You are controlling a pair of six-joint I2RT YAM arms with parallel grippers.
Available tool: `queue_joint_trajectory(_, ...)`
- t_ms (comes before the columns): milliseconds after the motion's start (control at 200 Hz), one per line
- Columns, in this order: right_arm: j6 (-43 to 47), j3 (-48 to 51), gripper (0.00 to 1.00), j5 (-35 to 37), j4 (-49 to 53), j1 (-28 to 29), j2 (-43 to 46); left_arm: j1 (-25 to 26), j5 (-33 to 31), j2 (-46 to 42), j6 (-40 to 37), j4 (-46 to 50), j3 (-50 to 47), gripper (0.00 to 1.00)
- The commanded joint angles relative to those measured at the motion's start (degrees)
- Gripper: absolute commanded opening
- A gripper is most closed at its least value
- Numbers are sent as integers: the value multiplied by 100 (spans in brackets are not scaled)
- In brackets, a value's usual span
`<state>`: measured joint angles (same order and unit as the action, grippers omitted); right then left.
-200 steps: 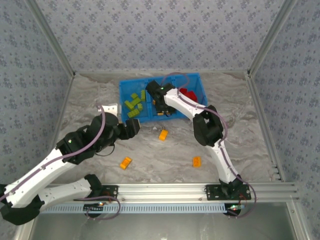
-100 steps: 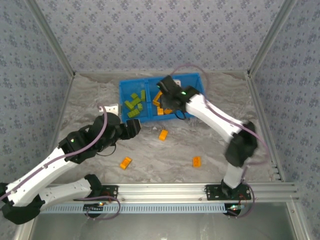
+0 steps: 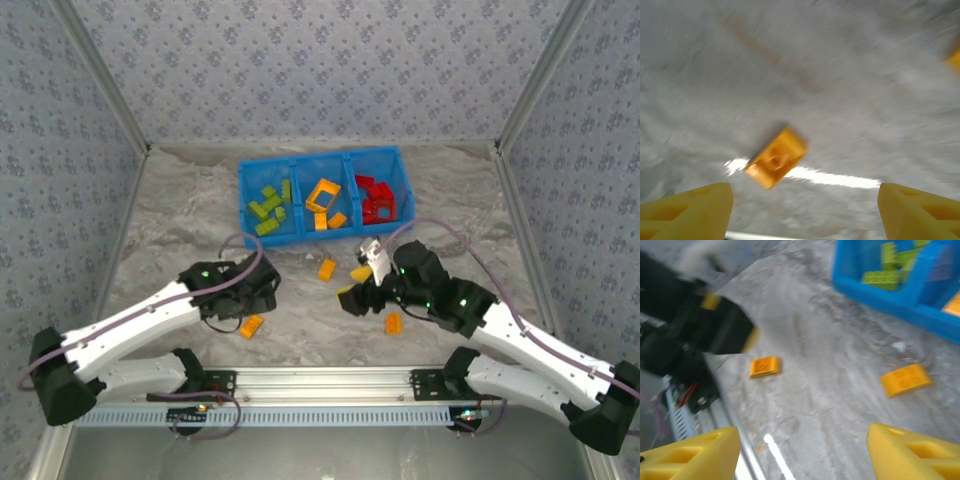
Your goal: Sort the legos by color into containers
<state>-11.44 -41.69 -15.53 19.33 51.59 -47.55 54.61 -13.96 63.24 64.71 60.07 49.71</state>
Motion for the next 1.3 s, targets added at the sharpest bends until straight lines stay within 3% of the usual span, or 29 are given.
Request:
queue_joint_trajectory(0, 550, 244, 71, -247, -8, 623, 149, 122, 395, 272, 435, 387, -399, 77)
queue_joint_trajectory(95, 696, 475, 72, 166, -224, 1157, 118, 174, 540, 368, 602, -64, -752, 78)
queue_joint_trajectory(205, 558, 611, 72, 285, -574, 1373, -12, 168, 525, 619, 516, -494, -954, 79)
queue_joint_trajectory(410, 380, 594, 72, 296, -871, 1493, -173, 14, 541, 1245, -14, -1239, -1014, 80)
queue_joint_trajectory(685, 479, 524, 72, 484, -648, 1494, -152, -496, 894, 1161, -541, -1644, -1407, 78)
queue_joint_trajectory(894, 329, 543, 72, 601, -771, 1485, -218, -731, 1045, 1446, -1222, -1729, -1162, 76)
queue_joint_trajectory(1294, 301, 486, 72, 773, -957, 1395, -520, -473, 1334, 1793, -1121, -1657, -761, 58)
